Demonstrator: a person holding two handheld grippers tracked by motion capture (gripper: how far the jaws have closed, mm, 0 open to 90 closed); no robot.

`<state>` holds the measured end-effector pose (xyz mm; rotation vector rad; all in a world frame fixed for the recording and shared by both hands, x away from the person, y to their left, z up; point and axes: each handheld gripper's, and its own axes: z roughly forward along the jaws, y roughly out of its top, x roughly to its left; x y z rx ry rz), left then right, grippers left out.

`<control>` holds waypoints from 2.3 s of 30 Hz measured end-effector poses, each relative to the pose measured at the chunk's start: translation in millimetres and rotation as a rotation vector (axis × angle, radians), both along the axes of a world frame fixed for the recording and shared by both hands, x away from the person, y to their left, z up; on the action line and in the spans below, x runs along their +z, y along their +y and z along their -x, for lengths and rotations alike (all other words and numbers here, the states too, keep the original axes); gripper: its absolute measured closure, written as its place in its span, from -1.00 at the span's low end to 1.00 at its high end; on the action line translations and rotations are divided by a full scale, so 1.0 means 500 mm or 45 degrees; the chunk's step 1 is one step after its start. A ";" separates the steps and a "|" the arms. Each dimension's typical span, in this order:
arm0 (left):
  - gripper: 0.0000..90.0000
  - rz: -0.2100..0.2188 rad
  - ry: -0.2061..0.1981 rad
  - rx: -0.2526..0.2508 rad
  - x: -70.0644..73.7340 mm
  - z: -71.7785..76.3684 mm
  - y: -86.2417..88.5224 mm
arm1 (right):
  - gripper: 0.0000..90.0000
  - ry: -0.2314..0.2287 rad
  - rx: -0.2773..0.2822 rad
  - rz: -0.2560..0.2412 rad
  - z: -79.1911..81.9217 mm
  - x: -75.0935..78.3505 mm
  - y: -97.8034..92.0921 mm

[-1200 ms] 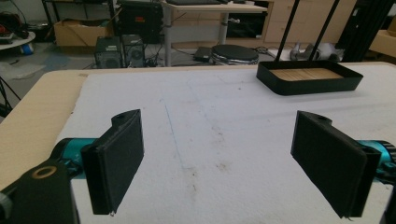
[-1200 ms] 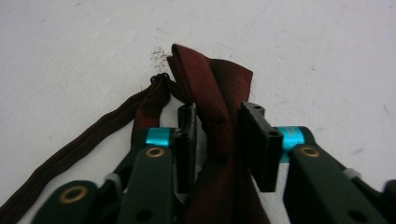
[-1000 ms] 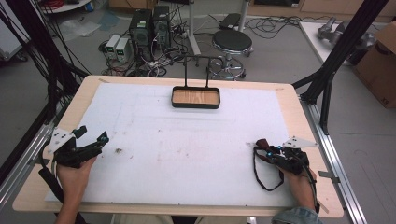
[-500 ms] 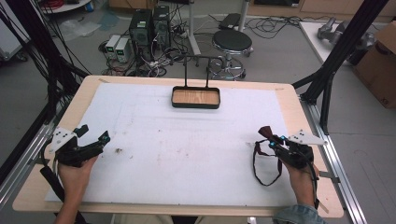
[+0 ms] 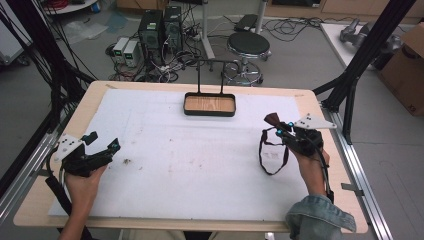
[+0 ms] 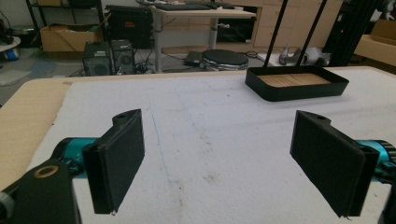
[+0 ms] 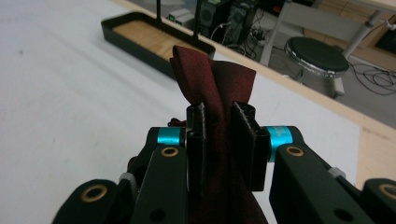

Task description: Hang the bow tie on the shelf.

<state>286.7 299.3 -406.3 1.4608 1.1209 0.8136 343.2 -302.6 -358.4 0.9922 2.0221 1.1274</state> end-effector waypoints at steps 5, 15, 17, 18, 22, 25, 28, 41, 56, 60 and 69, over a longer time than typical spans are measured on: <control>-0.60 -0.003 0.003 -0.008 0.000 -0.001 -0.002 | 0.68 -0.027 0.004 0.002 -0.040 0.019 0.027; -0.59 0.010 0.000 -0.013 0.001 -0.004 -0.001 | 0.68 -0.070 0.044 0.043 -0.112 0.054 0.075; -0.59 0.013 -0.001 -0.013 0.001 -0.004 -0.001 | 0.68 -0.078 0.050 0.025 -0.124 0.064 0.084; -0.59 0.016 -0.003 -0.013 0.001 -0.005 -0.001 | 0.68 -0.081 0.047 0.029 -0.130 0.068 0.089; -0.59 0.018 -0.007 -0.015 0.001 -0.006 0.000 | 0.68 -0.113 0.058 0.023 -0.152 0.081 0.111; -0.59 0.023 -0.011 -0.012 0.002 -0.006 0.000 | 0.68 -0.153 0.052 0.008 -0.166 0.091 0.128; -0.59 0.026 -0.008 -0.016 0.001 -0.006 0.001 | 0.68 -0.189 0.053 0.002 -0.182 0.103 0.146; -0.59 0.031 -0.002 -0.016 -0.002 -0.007 0.008 | 0.68 -0.248 0.050 -0.020 -0.248 0.116 0.206; -0.59 0.024 0.006 -0.014 -0.005 -0.003 0.011 | 0.68 -0.246 -0.003 -0.131 -0.300 0.119 0.217; -0.59 0.023 0.007 -0.015 -0.006 -0.002 0.011 | 0.68 -0.213 -0.031 -0.136 -0.320 0.115 0.213; -0.59 0.021 0.006 -0.009 -0.007 -0.001 0.013 | 0.68 -0.184 -0.102 -0.105 -0.341 0.097 0.189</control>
